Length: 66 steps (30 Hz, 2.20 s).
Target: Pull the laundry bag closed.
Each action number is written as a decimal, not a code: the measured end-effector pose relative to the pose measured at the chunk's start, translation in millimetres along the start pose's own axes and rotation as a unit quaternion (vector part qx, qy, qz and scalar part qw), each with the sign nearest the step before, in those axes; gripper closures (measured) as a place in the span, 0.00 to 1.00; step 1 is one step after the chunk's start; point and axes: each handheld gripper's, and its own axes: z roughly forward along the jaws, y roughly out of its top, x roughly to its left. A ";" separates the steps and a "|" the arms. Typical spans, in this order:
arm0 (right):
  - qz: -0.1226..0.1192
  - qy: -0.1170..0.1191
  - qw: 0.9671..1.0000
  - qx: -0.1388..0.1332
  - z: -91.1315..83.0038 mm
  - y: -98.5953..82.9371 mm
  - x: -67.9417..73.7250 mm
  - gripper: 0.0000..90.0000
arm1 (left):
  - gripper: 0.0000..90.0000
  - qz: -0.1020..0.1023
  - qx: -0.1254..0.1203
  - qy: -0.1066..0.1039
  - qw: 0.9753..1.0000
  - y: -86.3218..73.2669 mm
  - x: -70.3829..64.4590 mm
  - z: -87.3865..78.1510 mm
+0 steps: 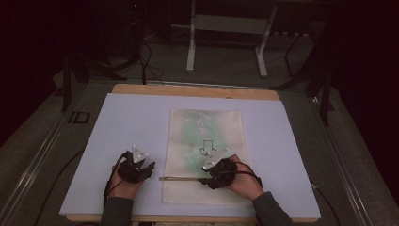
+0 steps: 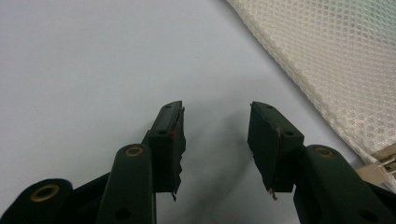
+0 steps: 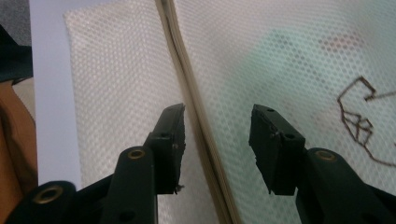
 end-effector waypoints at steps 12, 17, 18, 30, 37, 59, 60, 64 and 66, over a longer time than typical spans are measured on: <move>-0.012 0.009 1.000 -0.003 11.7 15.3 5.5 0.69 | 0.63 0.003 0.003 -0.006 1.000 0.4 -1.1 1.1; -0.018 0.014 1.000 -0.003 15.6 22.1 7.2 0.70 | 0.63 0.004 0.003 -0.007 1.000 0.5 -1.4 1.7; -0.019 0.015 1.000 -0.003 16.6 23.2 7.4 0.71 | 0.63 0.004 0.003 -0.007 1.000 0.5 -1.5 1.7; -0.035 0.033 0.999 0.005 31.7 37.1 12.9 0.73 | 0.63 0.004 0.003 -0.009 1.000 0.6 -1.0 2.0; -0.043 0.042 0.998 0.007 41.1 46.6 17.7 0.79 | 0.63 0.005 0.003 -0.010 1.000 0.8 -1.2 1.9; -0.055 0.052 0.997 0.009 65.3 72.8 25.2 0.85 | 0.62 0.004 0.002 -0.008 1.000 0.9 -1.3 2.1; -0.054 0.052 0.997 0.007 66.4 73.7 25.2 0.85 | 0.62 0.004 0.002 -0.008 1.000 0.9 -1.3 2.1; -0.053 0.053 0.997 0.005 70.4 77.7 26.0 0.85 | 0.62 0.004 0.002 -0.008 1.000 1.0 -1.1 1.9; -0.053 0.053 0.997 0.005 72.9 79.6 26.9 0.85 | 0.62 0.004 0.001 -0.008 1.000 0.9 -1.1 2.0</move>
